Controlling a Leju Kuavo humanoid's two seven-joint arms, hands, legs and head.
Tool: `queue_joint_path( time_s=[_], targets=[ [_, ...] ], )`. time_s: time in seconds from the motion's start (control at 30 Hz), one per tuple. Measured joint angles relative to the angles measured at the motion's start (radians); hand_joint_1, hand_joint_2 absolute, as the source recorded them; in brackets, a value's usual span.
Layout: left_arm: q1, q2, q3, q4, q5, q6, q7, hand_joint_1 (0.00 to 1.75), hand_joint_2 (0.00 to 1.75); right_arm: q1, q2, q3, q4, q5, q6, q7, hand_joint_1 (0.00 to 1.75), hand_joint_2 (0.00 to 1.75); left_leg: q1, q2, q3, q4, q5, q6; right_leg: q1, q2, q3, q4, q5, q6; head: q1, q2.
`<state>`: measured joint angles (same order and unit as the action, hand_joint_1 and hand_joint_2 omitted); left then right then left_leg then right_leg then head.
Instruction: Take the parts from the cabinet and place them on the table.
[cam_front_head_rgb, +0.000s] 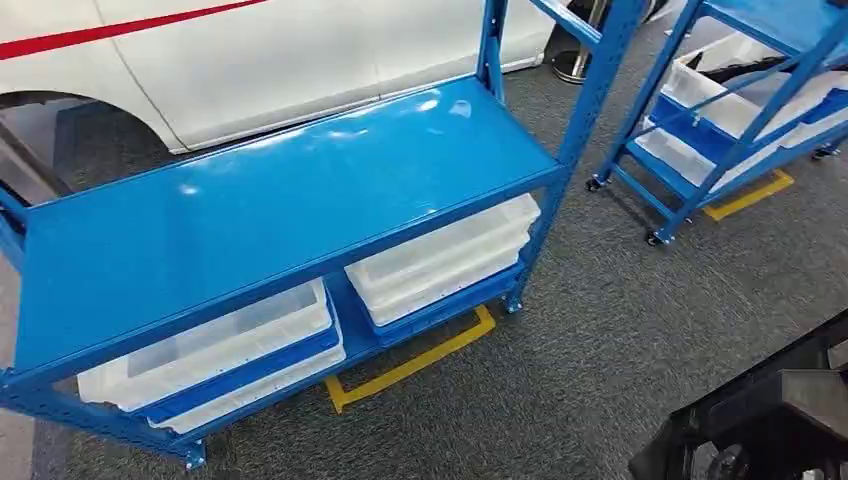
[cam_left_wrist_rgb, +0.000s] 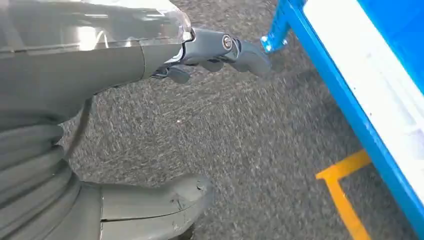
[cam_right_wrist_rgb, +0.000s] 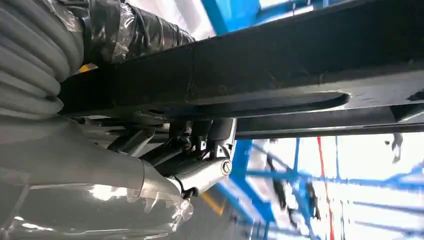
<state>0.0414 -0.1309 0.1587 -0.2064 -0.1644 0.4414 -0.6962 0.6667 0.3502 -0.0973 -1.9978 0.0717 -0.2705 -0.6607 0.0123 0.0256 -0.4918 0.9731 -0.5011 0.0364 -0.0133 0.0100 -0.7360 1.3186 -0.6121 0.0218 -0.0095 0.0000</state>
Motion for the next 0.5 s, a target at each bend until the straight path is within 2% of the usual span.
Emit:
queue_joint_path(
  time_s=[0.03, 0.07, 0.1, 0.13, 0.17, 0.2, 0.23, 0.3, 0.33, 0.37, 0.4, 0.43, 0.47, 0.5],
  targets=[
    [0.0, -0.001, 0.001, 0.0, 0.0, 0.0, 0.0, 0.0, 1.75, 0.0, 0.0, -0.004, 0.0, 0.0, 0.0, 0.0, 1.75, 1.75, 0.0, 0.015, 0.0, 0.0, -0.001, -0.002, -0.004, -0.002, -0.012, 0.027, 0.001, 0.004, 0.0, 0.0],
    [-0.001, -0.003, 0.001, 0.0, 0.0, 0.0, 0.0, 0.0, 1.75, 0.0, 0.0, -0.006, 0.001, 0.0, 0.0, 0.0, 1.75, 1.75, 0.001, 0.028, 0.001, 0.0, -0.004, -0.006, -0.009, -0.006, 0.004, 0.0, 0.027, 0.009, 0.0, 0.0],
    [-0.001, -0.004, 0.001, 0.0, 0.0, 0.0, 0.0, 0.0, 1.75, 0.001, 0.0, -0.011, 0.001, 0.0, 0.0, 0.0, 1.75, 1.75, 0.001, 0.04, 0.005, 0.001, -0.007, -0.009, -0.012, -0.013, 0.043, -0.066, 0.066, 0.012, 0.0, 0.0],
    [-0.001, -0.006, 0.002, 0.0, 0.0, 0.0, 0.0, 0.0, 1.75, 0.001, 0.0, -0.013, 0.001, 0.0, 0.0, 0.0, 1.75, 1.75, 0.003, 0.053, 0.01, 0.004, -0.013, -0.015, -0.014, -0.03, 0.104, -0.172, 0.112, 0.013, 0.0, 0.0],
    [-0.002, -0.006, 0.002, 0.0, 0.0, 0.0, 0.0, 0.0, 1.75, 0.0, 0.0, -0.014, 0.001, 0.0, 0.0, 0.0, 1.75, 1.75, 0.002, 0.064, 0.016, 0.011, -0.02, -0.022, -0.015, -0.067, 0.154, -0.266, 0.128, 0.012, 0.0, 0.0],
    [-0.002, -0.006, 0.003, 0.0, 0.0, 0.0, 0.0, 0.0, 1.75, -0.001, 0.0, -0.014, 0.003, 0.0, 0.0, 0.0, 1.75, 1.75, -0.005, 0.07, 0.011, 0.014, -0.025, -0.029, -0.003, -0.081, 0.157, -0.264, 0.117, 0.001, 0.0, 0.0],
    [-0.004, -0.006, 0.004, 0.0, 0.0, 0.0, 0.0, 0.0, 1.75, 0.001, 0.0, -0.014, 0.003, 0.0, 0.0, -0.002, 1.75, 1.75, -0.006, 0.076, 0.014, 0.018, -0.03, -0.036, -0.005, -0.065, 0.155, -0.268, 0.121, -0.011, -0.001, 0.0],
    [-0.009, -0.007, 0.007, 0.0, 0.0, 0.0, 0.0, 0.0, 1.75, 0.002, 0.0, -0.02, 0.004, 0.001, 0.0, -0.002, 1.75, 1.75, -0.005, 0.09, 0.024, 0.014, -0.029, -0.044, 0.002, -0.049, 0.149, -0.266, 0.119, -0.022, -0.001, 0.0],
    [-0.011, -0.007, 0.008, 0.0, -0.002, -0.001, 0.0, 0.0, 1.75, 0.002, 0.001, -0.021, 0.005, 0.005, 0.0, -0.003, 1.75, 1.75, -0.004, 0.1, 0.027, 0.014, -0.031, -0.05, -0.003, -0.037, 0.147, -0.271, 0.122, -0.031, 0.0, 0.0],
    [-0.012, -0.008, 0.008, 0.0, -0.007, -0.004, 0.001, 0.0, 1.75, 0.003, 0.002, -0.022, 0.005, 0.017, 0.006, -0.006, 1.75, 1.75, 0.002, 0.069, 0.023, 0.022, -0.045, -0.057, -0.008, -0.03, 0.15, -0.277, 0.127, -0.04, -0.001, 0.0],
    [-0.012, -0.008, 0.008, 0.0, -0.01, -0.008, 0.004, 0.0, 1.75, 0.003, 0.003, -0.022, 0.005, 0.034, 0.018, -0.015, 1.75, 1.75, 0.003, 0.018, 0.009, 0.06, -0.079, -0.059, -0.009, -0.022, 0.149, -0.278, 0.13, -0.045, -0.001, 0.0],
    [-0.012, -0.008, 0.01, 0.0, -0.013, -0.014, 0.012, 0.0, 1.75, 0.0, 0.003, -0.023, 0.005, 0.049, 0.036, -0.024, 1.75, 1.75, 0.003, -0.005, -0.022, 0.128, -0.12, -0.059, -0.009, -0.014, 0.145, -0.278, 0.132, -0.049, -0.001, 0.0],
    [-0.011, -0.008, 0.012, 0.0, -0.016, -0.02, 0.018, 0.0, 1.75, -0.002, 0.003, -0.023, 0.005, 0.065, 0.052, -0.028, 1.75, 1.75, 0.003, -0.016, -0.064, 0.217, -0.163, -0.06, -0.006, -0.001, 0.142, -0.277, 0.133, -0.052, -0.001, 0.0],
    [-0.01, -0.008, 0.015, 0.0, -0.016, -0.029, 0.019, 0.0, 1.75, -0.003, 0.003, -0.023, 0.005, 0.076, 0.053, -0.031, 1.75, 1.75, 0.003, -0.019, -0.104, 0.298, -0.19, -0.06, -0.003, 0.011, 0.14, -0.277, 0.134, -0.054, -0.001, 0.0]
  ],
)
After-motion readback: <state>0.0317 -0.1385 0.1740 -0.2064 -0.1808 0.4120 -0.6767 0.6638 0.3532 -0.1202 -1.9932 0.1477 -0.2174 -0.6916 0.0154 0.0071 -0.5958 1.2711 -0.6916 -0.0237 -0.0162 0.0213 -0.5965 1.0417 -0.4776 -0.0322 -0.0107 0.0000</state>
